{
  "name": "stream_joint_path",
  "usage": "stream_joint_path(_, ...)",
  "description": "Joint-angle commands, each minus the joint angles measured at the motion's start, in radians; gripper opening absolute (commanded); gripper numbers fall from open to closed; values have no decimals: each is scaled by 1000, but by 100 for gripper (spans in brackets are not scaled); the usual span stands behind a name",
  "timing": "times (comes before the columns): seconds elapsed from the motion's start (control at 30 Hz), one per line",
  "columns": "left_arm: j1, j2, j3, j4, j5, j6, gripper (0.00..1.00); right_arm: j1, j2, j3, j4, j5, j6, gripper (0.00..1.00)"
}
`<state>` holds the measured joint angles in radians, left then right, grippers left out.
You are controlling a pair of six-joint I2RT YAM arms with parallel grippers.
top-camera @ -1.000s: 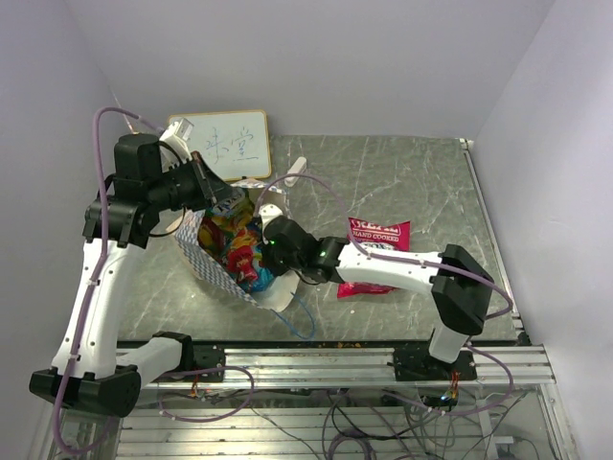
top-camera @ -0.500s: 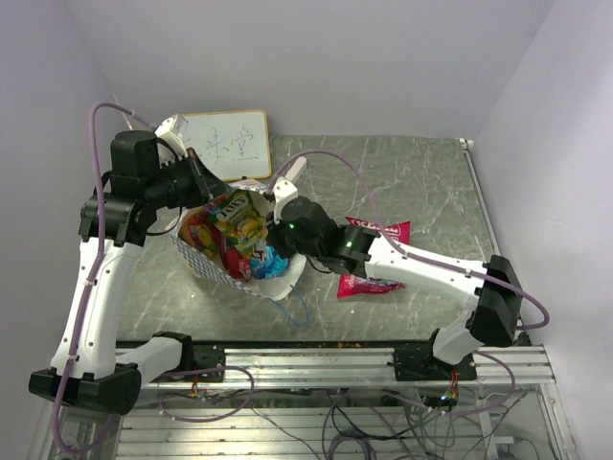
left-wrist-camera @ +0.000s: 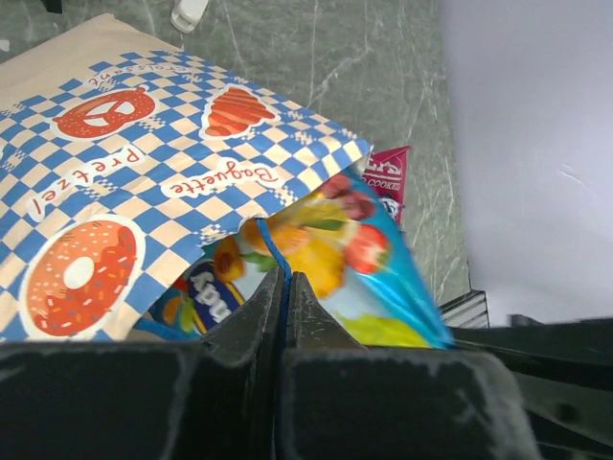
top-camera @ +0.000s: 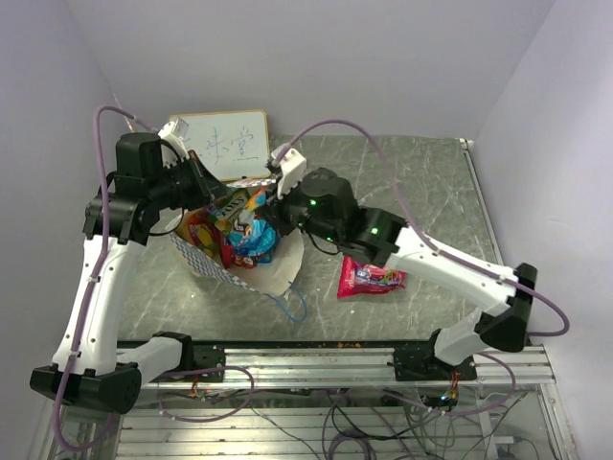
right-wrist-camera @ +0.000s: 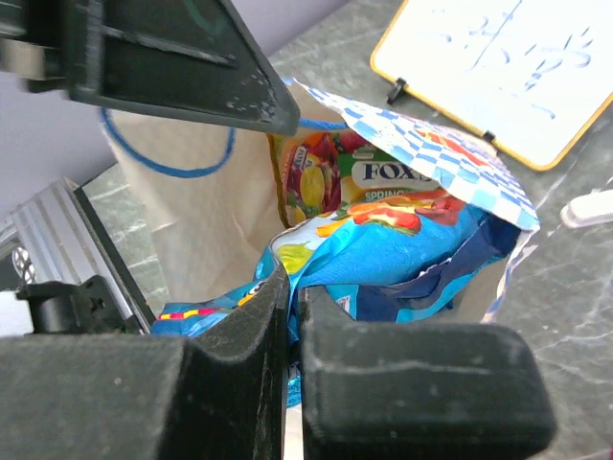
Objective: Take the snacks out of the paper bag
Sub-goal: Take out the snack from the paper bag, then place the snack at the center of the board.
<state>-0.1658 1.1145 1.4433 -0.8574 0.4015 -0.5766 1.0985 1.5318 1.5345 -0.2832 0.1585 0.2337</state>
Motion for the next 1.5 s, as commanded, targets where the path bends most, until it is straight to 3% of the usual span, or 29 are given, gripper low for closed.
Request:
stream_joint_path(0.0, -8, 7, 0, 25, -20, -9, 7, -2, -179, 58, 71, -24, -117, 0)
stream_joint_path(0.13, -8, 18, -6, 30, -23, -11, 7, -2, -280, 46, 7, 44, -166, 0)
stream_joint_path(0.3, -8, 35, 0, 29, -31, -4, 7, -2, -334, 98, -134, 244, -199, 0)
stream_joint_path(0.47, -8, 56, 15, 20, -26, 13, 7, -13, -377, 63, -260, 589, -95, 0)
stream_joint_path(0.6, -6, 70, 28, 12, -23, 27, 7, -65, -427, -42, -290, 698, 38, 0)
stream_joint_path(0.8, -6, 76, 35, 12, -14, 29, 7, -311, -427, -160, -296, 544, 201, 0)
stream_joint_path(0.9, -6, 73, 38, 8, -8, 31, 7, -405, -446, -252, -177, 398, 212, 0)
stream_joint_path(1.27, -6, 48, 30, -2, -14, 32, 7, -561, -428, -370, -94, 219, 288, 0)
stream_joint_path(1.47, -6, 48, 25, 3, -12, 32, 7, -579, -462, -443, -100, 203, 334, 0)
